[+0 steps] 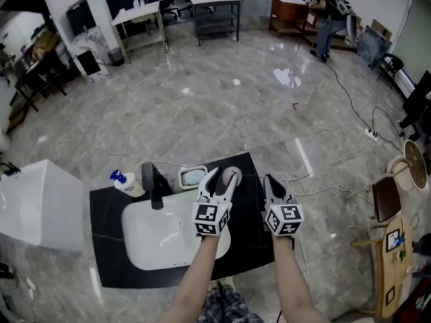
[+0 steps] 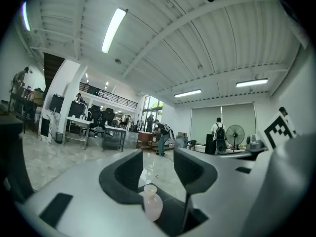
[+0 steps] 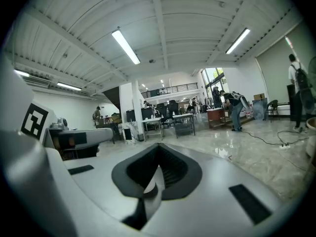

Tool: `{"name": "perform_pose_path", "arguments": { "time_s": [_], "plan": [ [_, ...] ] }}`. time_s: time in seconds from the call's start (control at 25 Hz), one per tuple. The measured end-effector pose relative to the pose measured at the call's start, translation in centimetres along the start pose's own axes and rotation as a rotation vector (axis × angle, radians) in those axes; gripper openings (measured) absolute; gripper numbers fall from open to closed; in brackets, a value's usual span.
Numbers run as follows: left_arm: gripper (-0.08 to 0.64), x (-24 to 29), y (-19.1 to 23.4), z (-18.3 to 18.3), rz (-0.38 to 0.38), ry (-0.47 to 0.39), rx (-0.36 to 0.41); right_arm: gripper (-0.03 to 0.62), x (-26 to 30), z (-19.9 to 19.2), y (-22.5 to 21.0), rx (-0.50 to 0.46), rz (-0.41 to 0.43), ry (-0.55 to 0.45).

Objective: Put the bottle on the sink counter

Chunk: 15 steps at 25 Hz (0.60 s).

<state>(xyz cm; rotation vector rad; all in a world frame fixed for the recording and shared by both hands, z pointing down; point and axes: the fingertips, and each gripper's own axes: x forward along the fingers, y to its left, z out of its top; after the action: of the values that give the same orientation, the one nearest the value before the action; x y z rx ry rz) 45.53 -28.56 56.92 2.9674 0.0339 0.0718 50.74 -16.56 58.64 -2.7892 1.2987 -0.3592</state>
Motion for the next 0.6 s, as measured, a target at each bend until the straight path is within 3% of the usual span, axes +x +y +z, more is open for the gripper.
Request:
{"name": "perform_pose_path", "arguments": {
  "time_s": [0.24,0.6],
  "plan": [
    [0.081,-10.3,-1.1,6.1,0.007,-0.059,0.015,0.015,-6.1,4.7,4.3,-0.042,0.060,-0.058],
    [0.035,-25.1,1.9,10.6,0.169,-0.092,0.043,0.015,-12.7,7.5,10.3,-0.093,0.166,-0.106]
  ]
}}
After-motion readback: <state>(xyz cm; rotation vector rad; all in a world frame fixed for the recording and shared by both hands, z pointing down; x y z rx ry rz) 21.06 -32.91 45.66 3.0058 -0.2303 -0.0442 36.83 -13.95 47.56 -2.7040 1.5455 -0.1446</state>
